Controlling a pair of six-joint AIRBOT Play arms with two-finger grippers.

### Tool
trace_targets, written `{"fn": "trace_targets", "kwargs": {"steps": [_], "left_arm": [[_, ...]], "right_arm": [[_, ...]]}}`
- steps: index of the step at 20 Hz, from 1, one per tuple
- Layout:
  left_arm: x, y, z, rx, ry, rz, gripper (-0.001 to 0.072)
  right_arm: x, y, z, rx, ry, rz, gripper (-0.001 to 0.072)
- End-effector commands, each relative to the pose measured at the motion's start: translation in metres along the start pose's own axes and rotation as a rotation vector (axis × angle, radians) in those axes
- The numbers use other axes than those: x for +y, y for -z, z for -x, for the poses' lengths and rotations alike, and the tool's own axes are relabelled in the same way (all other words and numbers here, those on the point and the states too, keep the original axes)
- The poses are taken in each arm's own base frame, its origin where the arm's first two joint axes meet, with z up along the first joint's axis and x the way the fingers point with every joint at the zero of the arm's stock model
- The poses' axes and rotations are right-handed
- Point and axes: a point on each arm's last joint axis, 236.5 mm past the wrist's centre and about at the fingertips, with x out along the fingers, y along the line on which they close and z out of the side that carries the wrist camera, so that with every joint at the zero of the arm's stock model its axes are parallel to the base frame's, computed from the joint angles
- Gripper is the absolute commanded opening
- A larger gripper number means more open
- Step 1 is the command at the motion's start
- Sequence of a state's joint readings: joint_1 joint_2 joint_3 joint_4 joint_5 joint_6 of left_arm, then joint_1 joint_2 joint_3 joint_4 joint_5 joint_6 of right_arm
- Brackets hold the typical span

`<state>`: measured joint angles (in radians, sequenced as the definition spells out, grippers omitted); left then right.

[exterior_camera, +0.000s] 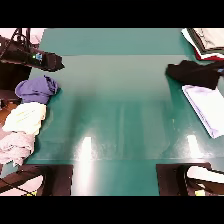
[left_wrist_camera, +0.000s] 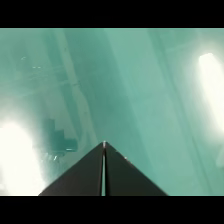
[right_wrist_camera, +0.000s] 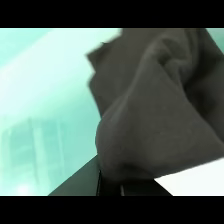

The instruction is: Fold the shirts.

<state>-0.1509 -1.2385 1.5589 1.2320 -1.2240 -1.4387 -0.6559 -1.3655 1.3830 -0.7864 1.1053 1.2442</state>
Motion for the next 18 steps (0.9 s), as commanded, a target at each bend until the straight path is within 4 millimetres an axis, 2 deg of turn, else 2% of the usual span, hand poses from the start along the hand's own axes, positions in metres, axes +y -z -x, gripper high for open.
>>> {"fn": "trace_targets", "kwargs": {"steps": [1, 5, 8, 13, 18], "left_arm": [[-0.004, -0.001, -0.004, -0.001, 0.01, 0.003, 0.0023], [-0.003, 0.002, -0.006, 0.005, 0.009, 0.002, 0.0022], [-0.002, 0.003, -0.009, 0.011, 0.007, 0.002, 0.0022], [-0.001, 0.004, -0.012, 0.017, 0.007, -0.005, 0.0022], [-0.001, 0.004, -0.011, 0.018, 0.007, -0.032, 0.0022]], "right_arm": [[-0.003, -0.027, 0.035, -0.056, 0.014, 0.021, 0.002], [0.016, -0.036, 0.06, -0.041, 0.006, 0.046, 0.002], [0.014, -0.034, 0.077, -0.039, 0.077, 0.058, 0.002], [-0.016, -0.021, 0.112, -0.017, 0.305, 0.07, 0.002], [-0.067, 0.032, 0.131, 0.21, 0.52, -0.037, 0.0027]]}}
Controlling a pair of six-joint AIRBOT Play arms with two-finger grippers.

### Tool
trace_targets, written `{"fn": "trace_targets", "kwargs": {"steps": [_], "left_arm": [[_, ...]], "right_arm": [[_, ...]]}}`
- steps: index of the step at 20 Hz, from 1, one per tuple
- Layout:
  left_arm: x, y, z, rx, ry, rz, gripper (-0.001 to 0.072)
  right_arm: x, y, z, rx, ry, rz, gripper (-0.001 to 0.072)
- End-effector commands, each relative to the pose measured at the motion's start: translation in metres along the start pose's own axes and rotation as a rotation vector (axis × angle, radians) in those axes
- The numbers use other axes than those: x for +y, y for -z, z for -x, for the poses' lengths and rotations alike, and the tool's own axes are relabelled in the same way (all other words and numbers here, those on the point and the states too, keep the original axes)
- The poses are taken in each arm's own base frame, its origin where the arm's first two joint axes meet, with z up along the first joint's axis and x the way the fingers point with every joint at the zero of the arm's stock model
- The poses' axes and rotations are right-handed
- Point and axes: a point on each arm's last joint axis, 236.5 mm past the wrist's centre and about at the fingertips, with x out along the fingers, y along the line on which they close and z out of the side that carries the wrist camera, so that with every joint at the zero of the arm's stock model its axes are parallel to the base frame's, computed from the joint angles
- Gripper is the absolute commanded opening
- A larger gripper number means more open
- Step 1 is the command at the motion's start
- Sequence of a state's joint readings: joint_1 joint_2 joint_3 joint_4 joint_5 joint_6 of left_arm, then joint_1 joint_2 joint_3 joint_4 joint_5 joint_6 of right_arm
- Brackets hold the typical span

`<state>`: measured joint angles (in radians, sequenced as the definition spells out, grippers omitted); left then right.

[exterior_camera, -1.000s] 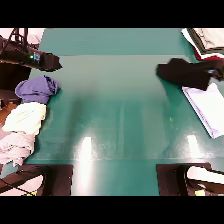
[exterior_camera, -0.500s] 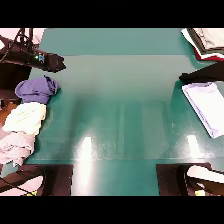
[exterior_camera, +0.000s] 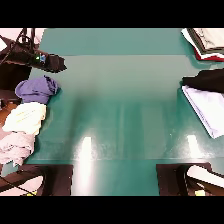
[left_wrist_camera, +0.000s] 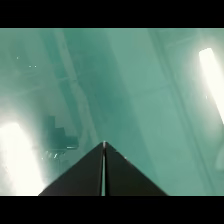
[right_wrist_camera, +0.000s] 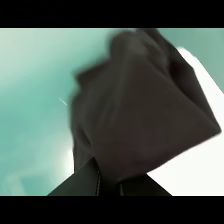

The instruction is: Fold the shirts.

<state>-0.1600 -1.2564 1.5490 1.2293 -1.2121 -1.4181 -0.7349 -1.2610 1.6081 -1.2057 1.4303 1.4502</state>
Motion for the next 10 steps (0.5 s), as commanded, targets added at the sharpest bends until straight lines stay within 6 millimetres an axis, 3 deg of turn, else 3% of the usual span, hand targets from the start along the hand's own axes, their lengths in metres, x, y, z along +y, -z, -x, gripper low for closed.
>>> {"fn": "trace_targets", "kwargs": {"steps": [1, 3, 5, 7, 8, 10], "left_arm": [[0.0, 0.0, 0.0, 0.002, -0.001, -0.014, 0.0023], [0.0, 0.001, 0.0, 0.003, 0.0, -0.02, 0.0023], [0.0, 0.003, 0.0, 0.012, 0.002, -0.032, 0.0023], [0.0, 0.004, 0.0, 0.018, 0.002, -0.032, 0.0023], [-0.001, 0.004, 0.0, 0.017, 0.002, -0.032, 0.0022], [0.0, 0.004, 0.0, 0.015, 0.002, -0.032, 0.0023]], "right_arm": [[-0.051, 0.044, 0.004, 0.194, 0.213, -0.061, 0.0103], [-0.07, 0.061, 0.003, 0.269, 0.286, -0.068, 0.0628], [-0.08, 0.078, 0.001, 0.321, 0.325, -0.079, 0.0651], [-0.077, 0.088, -0.004, 0.351, 0.311, -0.108, 0.0649], [-0.069, 0.093, -0.007, 0.367, 0.275, -0.114, 0.0643], [-0.033, 0.1, -0.017, 0.384, 0.138, -0.111, 0.0552]]}}
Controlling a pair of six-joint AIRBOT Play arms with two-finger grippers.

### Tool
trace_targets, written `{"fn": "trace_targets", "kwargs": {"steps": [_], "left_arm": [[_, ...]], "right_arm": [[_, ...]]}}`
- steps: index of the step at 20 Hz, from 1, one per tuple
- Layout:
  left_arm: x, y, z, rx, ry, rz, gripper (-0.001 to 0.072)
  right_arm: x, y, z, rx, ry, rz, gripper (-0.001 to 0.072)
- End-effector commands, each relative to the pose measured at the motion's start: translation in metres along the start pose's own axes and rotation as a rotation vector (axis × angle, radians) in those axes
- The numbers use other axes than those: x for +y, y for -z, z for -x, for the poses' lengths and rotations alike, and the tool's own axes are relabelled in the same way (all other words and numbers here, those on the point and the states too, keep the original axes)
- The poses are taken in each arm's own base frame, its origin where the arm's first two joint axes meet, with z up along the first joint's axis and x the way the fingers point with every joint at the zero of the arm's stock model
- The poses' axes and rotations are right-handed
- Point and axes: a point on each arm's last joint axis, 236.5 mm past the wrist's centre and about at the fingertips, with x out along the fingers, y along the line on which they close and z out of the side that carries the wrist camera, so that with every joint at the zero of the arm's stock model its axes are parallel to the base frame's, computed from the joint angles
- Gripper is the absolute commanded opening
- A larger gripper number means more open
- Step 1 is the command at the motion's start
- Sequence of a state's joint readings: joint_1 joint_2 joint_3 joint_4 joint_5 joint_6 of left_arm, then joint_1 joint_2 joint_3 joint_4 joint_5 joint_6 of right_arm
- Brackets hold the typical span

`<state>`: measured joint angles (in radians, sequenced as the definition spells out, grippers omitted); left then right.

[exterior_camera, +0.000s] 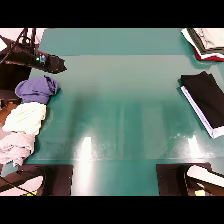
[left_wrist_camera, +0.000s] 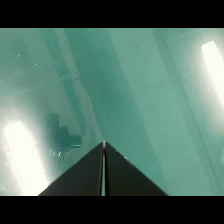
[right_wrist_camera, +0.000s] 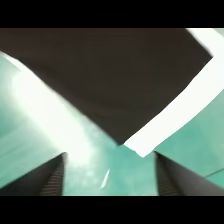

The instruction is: Fold the shirts.

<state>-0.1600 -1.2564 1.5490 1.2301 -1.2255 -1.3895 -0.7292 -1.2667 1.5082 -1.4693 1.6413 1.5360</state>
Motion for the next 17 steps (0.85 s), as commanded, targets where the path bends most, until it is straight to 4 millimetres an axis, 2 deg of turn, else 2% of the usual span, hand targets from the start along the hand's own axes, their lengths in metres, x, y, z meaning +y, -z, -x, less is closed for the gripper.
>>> {"fn": "trace_targets", "kwargs": {"steps": [1, 4, 5, 7, 8, 9, 12, 14, 17], "left_arm": [[-0.001, 0.001, 0.0, 0.006, 0.002, -0.002, 0.0023], [-0.004, 0.012, 0.001, 0.049, 0.017, 0.0, 0.0023], [-0.004, 0.01, 0.001, 0.041, 0.015, 0.0, 0.0023], [-0.003, 0.007, 0.0, 0.028, 0.013, 0.0, 0.0023], [-0.003, 0.006, 0.0, 0.027, 0.013, 0.0, 0.0023], [-0.003, 0.006, 0.0, 0.027, 0.013, 0.0, 0.0023], [-0.003, 0.006, 0.001, 0.026, 0.013, 0.0, 0.0023], [-0.003, 0.006, 0.001, 0.027, 0.013, 0.0, 0.0023], [-0.003, 0.006, 0.001, 0.026, 0.013, 0.0, 0.0023]], "right_arm": [[0.051, 0.02, -0.005, 0.057, -0.173, 0.031, 0.0551], [0.116, 0.034, 0.002, 0.048, -0.329, 0.138, 0.055], [0.134, 0.039, 0.005, 0.047, -0.349, 0.188, 0.0496], [0.166, 0.052, 0.011, 0.054, -0.368, 0.297, 0.0126], [0.18, 0.059, 0.014, 0.055, -0.378, 0.358, 0.0046], [0.195, 0.066, 0.017, 0.054, -0.388, 0.419, 0.0023], [0.233, 0.085, 0.025, 0.038, -0.42, 0.544, 0.0023], [0.248, 0.095, 0.026, 0.039, -0.433, 0.593, 0.0023], [0.259, 0.106, 0.026, 0.05, -0.442, 0.632, 0.0023]]}}
